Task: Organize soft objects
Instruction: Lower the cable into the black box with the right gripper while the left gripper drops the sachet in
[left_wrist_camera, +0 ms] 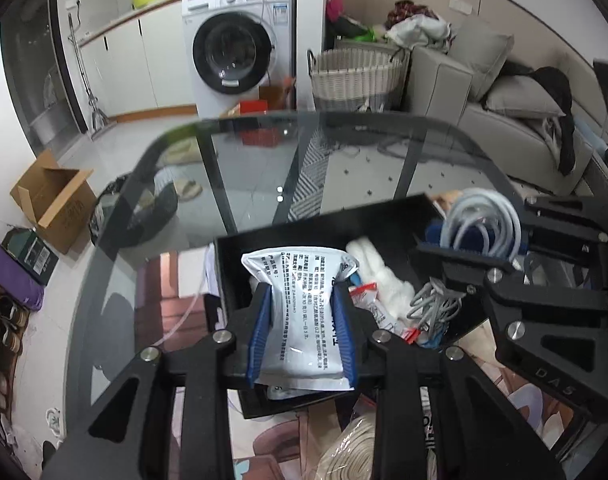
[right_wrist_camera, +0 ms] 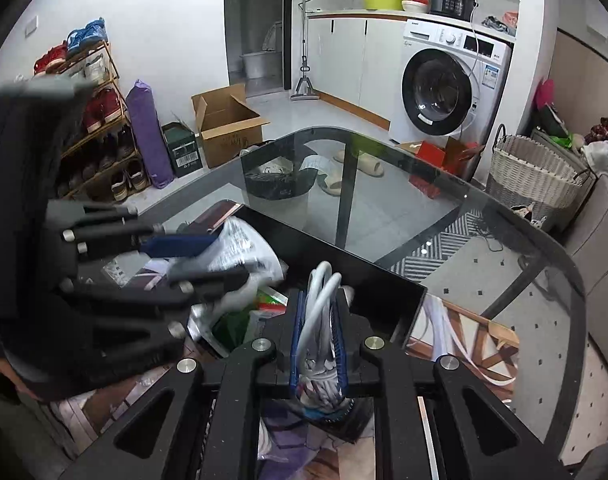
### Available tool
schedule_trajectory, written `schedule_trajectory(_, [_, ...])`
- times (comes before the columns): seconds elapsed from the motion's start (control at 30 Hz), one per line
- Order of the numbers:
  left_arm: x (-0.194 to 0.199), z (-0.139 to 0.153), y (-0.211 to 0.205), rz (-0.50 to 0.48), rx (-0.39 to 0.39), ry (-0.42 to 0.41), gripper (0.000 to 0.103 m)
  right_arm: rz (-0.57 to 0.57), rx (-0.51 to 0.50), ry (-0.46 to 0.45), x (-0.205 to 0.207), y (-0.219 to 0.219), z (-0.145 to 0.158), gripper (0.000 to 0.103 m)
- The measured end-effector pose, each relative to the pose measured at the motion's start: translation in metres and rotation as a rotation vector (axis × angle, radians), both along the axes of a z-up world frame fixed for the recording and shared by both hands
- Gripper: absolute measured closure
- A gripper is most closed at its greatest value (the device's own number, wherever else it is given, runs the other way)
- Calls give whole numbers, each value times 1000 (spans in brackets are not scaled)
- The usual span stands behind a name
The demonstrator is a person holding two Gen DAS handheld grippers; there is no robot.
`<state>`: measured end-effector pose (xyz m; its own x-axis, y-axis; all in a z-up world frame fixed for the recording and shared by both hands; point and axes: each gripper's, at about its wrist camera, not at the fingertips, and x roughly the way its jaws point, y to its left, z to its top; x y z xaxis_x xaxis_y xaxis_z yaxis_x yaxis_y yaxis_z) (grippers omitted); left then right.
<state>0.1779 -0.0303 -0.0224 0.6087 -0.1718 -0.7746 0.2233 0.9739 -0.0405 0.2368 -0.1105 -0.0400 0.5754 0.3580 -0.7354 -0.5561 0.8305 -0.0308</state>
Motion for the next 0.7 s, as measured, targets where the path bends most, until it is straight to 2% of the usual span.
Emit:
schedule_trajectory(0.17, [3, -8, -4, 11, 18, 29, 74, -9, -6, 10, 14, 6, -14, 87])
schedule_trajectory(0.3, [4, -11, -8, 9, 35, 32, 74, -15, 27, 45, 27, 2, -23, 87])
schedule_trajectory(0.47, [5, -11, -8, 7, 41, 35, 70, -32, 21, 189, 44, 2, -48, 82])
schedule_trajectory(0.53, [5, -11, -9, 6, 41, 39, 70, -25, -4, 188, 44, 4, -48, 79])
schedule_trajectory(0.63, [4, -10, -6, 0, 36, 35, 70, -45, 32, 245, 42, 0, -46, 74])
schedule_trajectory(0.7, [3, -7, -4, -2, 29, 28, 70, -44, 38, 247, 40, -2, -44, 74])
